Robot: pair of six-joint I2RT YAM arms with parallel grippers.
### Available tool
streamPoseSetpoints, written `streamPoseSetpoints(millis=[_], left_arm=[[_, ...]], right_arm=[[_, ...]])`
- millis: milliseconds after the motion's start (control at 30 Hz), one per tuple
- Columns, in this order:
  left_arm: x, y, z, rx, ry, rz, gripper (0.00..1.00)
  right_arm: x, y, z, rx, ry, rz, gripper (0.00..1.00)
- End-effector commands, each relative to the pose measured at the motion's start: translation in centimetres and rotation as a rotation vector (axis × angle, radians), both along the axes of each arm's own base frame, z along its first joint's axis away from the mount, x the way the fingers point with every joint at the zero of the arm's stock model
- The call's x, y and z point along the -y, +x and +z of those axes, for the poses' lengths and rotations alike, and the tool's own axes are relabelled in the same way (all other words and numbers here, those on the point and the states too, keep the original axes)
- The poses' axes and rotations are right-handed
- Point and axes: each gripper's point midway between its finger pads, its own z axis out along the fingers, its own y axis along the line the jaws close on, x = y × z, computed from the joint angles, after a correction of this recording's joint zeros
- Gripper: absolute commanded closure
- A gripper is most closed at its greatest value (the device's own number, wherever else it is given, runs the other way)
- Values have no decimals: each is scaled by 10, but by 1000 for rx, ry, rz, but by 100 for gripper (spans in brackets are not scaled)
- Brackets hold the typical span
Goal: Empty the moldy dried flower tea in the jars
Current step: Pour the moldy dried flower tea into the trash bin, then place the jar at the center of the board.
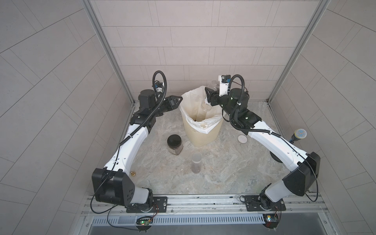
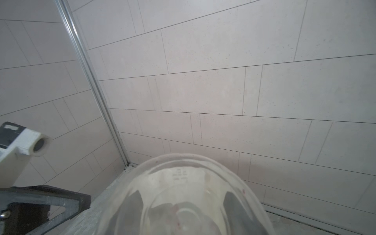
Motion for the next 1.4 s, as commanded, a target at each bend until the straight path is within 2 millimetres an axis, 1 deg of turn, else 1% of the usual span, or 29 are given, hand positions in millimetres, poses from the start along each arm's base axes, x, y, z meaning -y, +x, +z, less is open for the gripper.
streamPoseSetpoints(millis=[0,33,67,100,167,233,300,367,467,533,633,733,800,833,933,1067,1200,1367], left_arm=[[10,-13,23,59,-18,-39,55],[13,-14,23,60,-19,-47,55],[16,-16,24,62,-16,-55,55],[17,-18,25,66,-12,-59,55],[22,-22,28,74,-4,-69,55],[29,-28,34,84,-13,-90,54],[42,-35,40,95,-27,-127,54],[56,-42,47,106,-48,-167,53],[76,-51,55,123,-97,-223,53],[89,-57,65,150,-151,-275,51],[100,-63,76,176,-231,-323,49],[108,-64,86,196,-301,-354,49],[117,-65,87,192,-315,-381,49],[122,-64,85,180,-308,-388,49],[127,-60,77,165,-270,-372,49],[128,-54,69,151,-238,-348,49],[129,-53,75,170,-251,-357,49],[130,-49,79,179,-241,-353,50]], right_arm=[[16,-1,18,35,29,-34,38],[16,-2,17,37,-44,-80,37],[16,-1,16,29,-58,-97,36],[20,0,17,26,-20,-96,36],[30,5,22,19,117,-61,36],[36,8,26,12,190,-47,36],[43,12,33,16,276,-33,36],[52,17,40,10,403,3,36],[63,22,47,9,542,35,37],[70,24,49,9,611,46,37],[73,24,54,12,678,78,37],[74,24,56,9,715,101,38],[72,23,58,7,743,123,38],[72,23,58,6,756,132,38],[70,20,61,6,777,157,38],[69,15,65,7,801,185,38],[66,13,63,-7,819,211,38],[63,9,58,-29,843,238,39]])
